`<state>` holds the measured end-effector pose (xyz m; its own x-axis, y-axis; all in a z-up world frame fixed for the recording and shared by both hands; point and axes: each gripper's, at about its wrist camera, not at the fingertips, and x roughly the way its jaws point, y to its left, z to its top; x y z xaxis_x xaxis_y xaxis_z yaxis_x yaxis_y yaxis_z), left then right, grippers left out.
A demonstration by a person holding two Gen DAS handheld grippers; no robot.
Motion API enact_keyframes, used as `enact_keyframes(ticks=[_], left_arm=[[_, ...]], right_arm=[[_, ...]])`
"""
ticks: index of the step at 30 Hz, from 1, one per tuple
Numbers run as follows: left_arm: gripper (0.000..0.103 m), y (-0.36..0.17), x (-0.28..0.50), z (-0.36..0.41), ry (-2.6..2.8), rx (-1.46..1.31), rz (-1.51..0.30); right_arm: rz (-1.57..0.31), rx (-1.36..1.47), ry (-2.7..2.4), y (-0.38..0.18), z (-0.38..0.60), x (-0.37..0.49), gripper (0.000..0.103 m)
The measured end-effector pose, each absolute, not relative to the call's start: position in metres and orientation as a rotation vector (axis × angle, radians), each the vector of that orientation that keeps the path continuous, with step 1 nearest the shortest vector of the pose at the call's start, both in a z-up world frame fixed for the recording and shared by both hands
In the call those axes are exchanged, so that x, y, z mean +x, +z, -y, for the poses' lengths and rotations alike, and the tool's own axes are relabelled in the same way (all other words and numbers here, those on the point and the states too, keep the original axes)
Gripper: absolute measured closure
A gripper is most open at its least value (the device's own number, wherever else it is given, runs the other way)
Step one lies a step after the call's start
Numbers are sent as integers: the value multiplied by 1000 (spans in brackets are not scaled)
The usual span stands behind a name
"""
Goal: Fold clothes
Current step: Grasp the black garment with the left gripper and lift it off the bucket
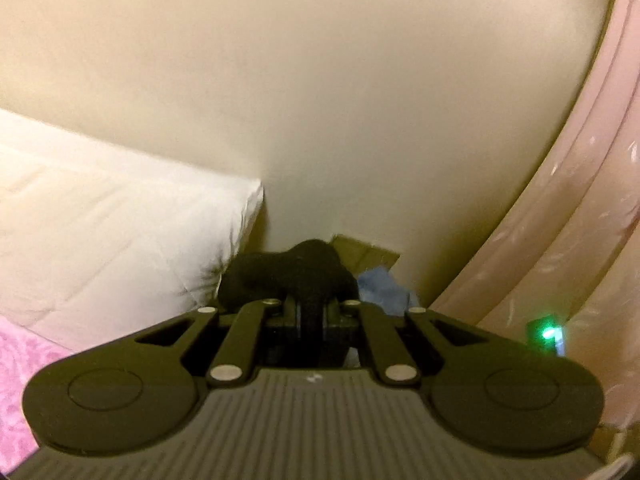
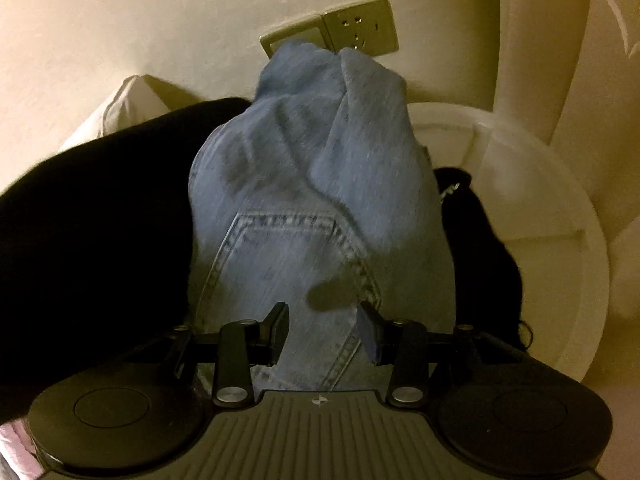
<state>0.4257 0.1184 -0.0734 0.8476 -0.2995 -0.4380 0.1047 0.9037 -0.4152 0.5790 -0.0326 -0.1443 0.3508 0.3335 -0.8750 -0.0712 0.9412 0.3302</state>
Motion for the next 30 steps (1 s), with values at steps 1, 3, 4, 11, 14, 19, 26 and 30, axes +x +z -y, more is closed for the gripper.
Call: enact_keyframes(ticks=[1, 3, 4, 11, 14, 19, 26, 30], left_arm=[[98, -65, 415, -120, -201, -393, -502], [98, -48, 397, -124, -163, -399, -468], [98, -37, 383, -125, -134, -400, -443], [98, 26, 259, -131, 137, -439, -237], [98, 56, 188, -132, 315, -426, -137], [97, 107, 70, -124, 618, -343, -39], [87, 113, -60, -133, 1082, -289, -148], [82, 32, -138, -174, 1338, -512, -458]], right_arm=[[-1185, 253, 272, -143, 36, 577, 61], [-1187, 261, 298, -142, 40, 576, 61], [-1187, 265, 311, -141, 43, 576, 61], [-1155, 212, 573, -111, 11, 551, 61], [-1149, 162, 721, -101, -22, 531, 61], [-1162, 66, 969, -89, -90, 480, 61], [-1202, -132, 1356, -78, -182, 355, 61], [-1207, -304, 1591, -77, -205, 236, 61]])
